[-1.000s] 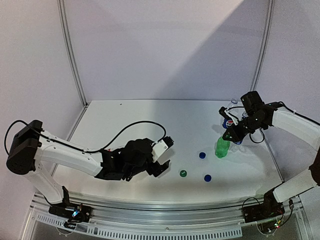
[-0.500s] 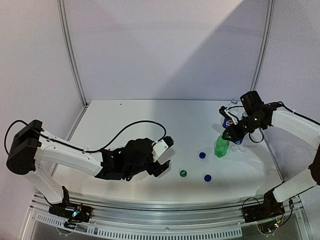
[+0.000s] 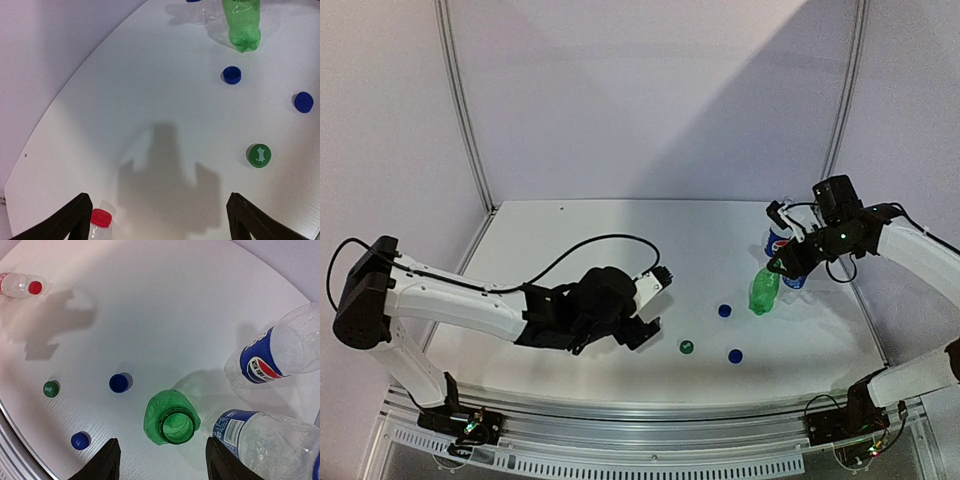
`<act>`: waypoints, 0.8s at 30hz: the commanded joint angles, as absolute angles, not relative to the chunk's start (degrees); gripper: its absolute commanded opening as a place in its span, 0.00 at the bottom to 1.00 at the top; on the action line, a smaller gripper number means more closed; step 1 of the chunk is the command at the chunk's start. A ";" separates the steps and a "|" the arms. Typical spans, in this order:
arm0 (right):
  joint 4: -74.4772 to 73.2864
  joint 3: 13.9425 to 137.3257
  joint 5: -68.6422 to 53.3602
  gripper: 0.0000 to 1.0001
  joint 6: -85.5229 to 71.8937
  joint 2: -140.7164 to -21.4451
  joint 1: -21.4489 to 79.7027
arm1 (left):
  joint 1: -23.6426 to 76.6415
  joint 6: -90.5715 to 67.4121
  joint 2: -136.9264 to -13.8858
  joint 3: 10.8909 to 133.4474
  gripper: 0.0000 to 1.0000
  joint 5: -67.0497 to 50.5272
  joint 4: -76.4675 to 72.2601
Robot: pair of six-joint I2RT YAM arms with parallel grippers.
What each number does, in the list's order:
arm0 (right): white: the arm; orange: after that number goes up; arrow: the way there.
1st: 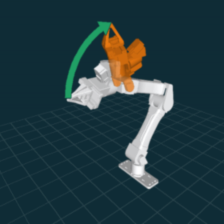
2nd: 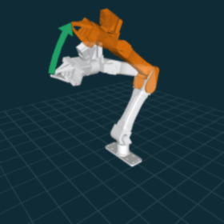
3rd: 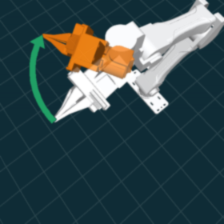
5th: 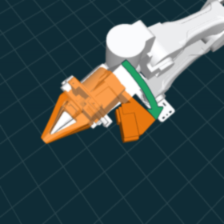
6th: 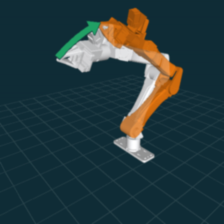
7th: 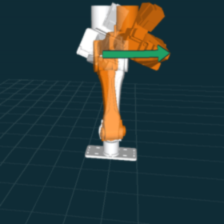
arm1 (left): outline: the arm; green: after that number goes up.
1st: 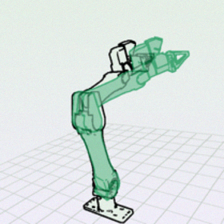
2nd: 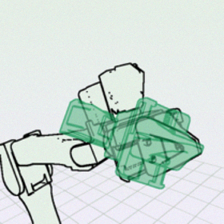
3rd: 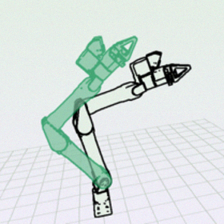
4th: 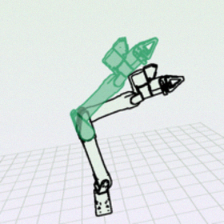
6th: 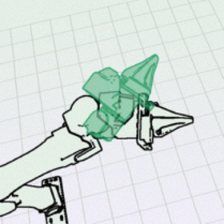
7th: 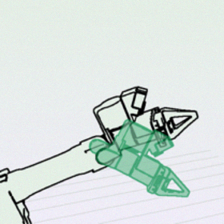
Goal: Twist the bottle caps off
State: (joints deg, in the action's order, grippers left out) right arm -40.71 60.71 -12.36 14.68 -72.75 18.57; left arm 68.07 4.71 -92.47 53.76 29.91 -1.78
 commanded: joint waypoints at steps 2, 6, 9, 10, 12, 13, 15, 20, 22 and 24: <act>-41.69 63.86 -12.09 0.61 14.07 -67.19 18.15 | 65.99 -5.89 -91.56 64.72 0.98 30.39 23.23; -42.47 65.67 -20.99 0.65 13.01 -64.65 18.19 | 65.03 -12.84 -92.88 73.56 0.98 25.85 41.57; -43.10 64.47 -31.24 0.66 13.74 -64.72 18.46 | 63.98 -14.68 -95.42 78.06 0.98 24.81 55.46; -43.53 64.02 -33.27 0.66 14.36 -64.98 19.19 | 63.05 -14.71 -95.94 78.62 0.98 24.38 58.81; -45.10 63.52 -33.30 0.68 15.94 -65.12 22.46 | 60.36 -14.40 -96.19 78.09 0.98 23.89 64.93; -45.35 63.01 -33.00 0.69 17.26 -64.84 24.29 | 58.60 -14.12 -96.05 77.60 0.98 23.34 66.46; -44.63 61.49 -32.35 0.69 18.33 -62.71 27.68 | 55.60 -12.45 -95.34 76.64 0.97 21.66 67.81; -44.69 59.50 -33.93 0.71 19.76 -58.25 29.71 | 51.06 -6.14 -93.82 75.37 0.98 18.15 68.04; -45.26 59.10 -34.59 0.72 20.41 -57.19 29.72 | 50.09 -1.71 -93.59 75.22 0.97 16.05 67.23; -45.90 58.96 -35.29 0.72 21.11 -56.88 29.75 | 48.26 2.85 -93.83 74.60 0.98 13.05 66.35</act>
State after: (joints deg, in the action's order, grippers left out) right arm -44.03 59.81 -32.58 18.92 -58.33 29.52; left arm 50.59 -6.50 -94.67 75.90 19.57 65.19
